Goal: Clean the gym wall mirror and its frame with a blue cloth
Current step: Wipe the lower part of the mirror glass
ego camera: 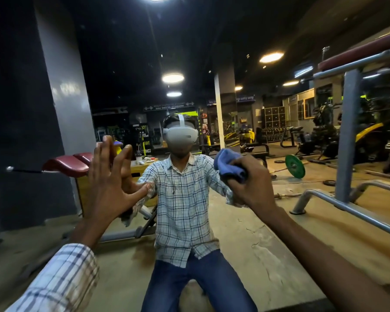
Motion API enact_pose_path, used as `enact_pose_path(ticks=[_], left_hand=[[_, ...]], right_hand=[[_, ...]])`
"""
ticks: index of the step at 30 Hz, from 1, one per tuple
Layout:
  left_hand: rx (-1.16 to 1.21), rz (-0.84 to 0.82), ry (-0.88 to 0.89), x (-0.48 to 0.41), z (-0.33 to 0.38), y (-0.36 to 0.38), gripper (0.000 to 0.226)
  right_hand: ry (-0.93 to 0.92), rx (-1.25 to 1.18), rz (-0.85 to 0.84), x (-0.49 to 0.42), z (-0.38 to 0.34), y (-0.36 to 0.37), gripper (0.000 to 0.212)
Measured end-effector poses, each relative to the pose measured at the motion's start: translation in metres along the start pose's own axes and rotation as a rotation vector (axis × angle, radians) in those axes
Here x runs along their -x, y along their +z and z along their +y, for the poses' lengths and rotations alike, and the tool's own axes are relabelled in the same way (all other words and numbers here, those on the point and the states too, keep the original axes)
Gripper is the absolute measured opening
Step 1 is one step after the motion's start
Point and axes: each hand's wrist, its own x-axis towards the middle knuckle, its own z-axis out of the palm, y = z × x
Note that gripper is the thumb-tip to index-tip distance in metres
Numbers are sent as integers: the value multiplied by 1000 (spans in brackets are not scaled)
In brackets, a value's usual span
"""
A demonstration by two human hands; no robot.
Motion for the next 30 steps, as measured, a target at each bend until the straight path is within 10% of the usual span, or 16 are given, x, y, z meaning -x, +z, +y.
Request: enact_pose_path(ticks=[21, 26, 30], left_hand=[[46, 37, 138, 3, 141, 72, 96], [58, 3, 134, 3, 143, 66, 96], [64, 5, 134, 2, 144, 66, 98]], right_hand=[[-138, -83, -173, 9, 37, 7, 41], [-427, 18, -266, -45, 20, -5, 37], [-191, -28, 44, -126, 20, -32, 35]])
